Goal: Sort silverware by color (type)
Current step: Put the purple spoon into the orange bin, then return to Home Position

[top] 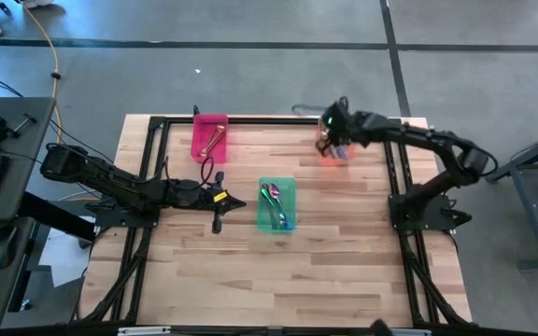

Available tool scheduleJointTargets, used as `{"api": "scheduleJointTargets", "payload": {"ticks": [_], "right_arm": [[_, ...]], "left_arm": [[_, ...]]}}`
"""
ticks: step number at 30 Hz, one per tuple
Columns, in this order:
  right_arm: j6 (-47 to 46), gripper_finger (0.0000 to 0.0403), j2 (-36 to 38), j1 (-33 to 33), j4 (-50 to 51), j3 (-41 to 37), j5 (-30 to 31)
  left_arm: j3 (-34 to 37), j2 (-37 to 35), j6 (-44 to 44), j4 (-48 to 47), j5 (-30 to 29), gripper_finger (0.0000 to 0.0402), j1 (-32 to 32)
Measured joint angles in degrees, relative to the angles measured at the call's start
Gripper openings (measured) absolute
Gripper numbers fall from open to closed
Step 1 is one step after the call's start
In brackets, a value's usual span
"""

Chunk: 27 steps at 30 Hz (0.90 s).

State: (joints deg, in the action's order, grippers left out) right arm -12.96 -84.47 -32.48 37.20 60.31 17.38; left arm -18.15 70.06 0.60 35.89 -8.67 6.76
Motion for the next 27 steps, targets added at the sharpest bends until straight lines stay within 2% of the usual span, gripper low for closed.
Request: {"api": "scheduleJointTargets", "payload": {"ticks": [3,6,11,16,22,27], "right_arm": [[2.94,0.0,-2.43,-6.52,-3.28,0.0,-3.2],[5.58,0.0,-5.71,-9.86,-4.56,0.02,-4.15],[8.14,0.0,-11.0,-11.07,-5.72,0.02,-6.94],[8.12,0.0008,-13.9,-11.05,-7.58,0.02,-6.92],[9.39,0.0056,-11.98,-11.03,-7.94,0.02,-6.89],[11.69,0.0077,-6.28,-10.62,-8.44,-0.09,-6.87]], "left_arm": [[0.0,0.0,-0.44,0.01,0.0,0.0,0.0],[0.0,0.0,-0.47,0.01,-0.12,0.0,0.0],[0.0,0.0,-0.59,0.08,-1.07,0.0,0.0],[0.0,0.0,-1.04,0.38,-1.09,0.0,0.01],[0.0,0.0,-0.11,1.56,-0.24,0.0,-0.61],[0.0,0.0,-0.39,1.5,4.47,0.0,-3.49]]}}
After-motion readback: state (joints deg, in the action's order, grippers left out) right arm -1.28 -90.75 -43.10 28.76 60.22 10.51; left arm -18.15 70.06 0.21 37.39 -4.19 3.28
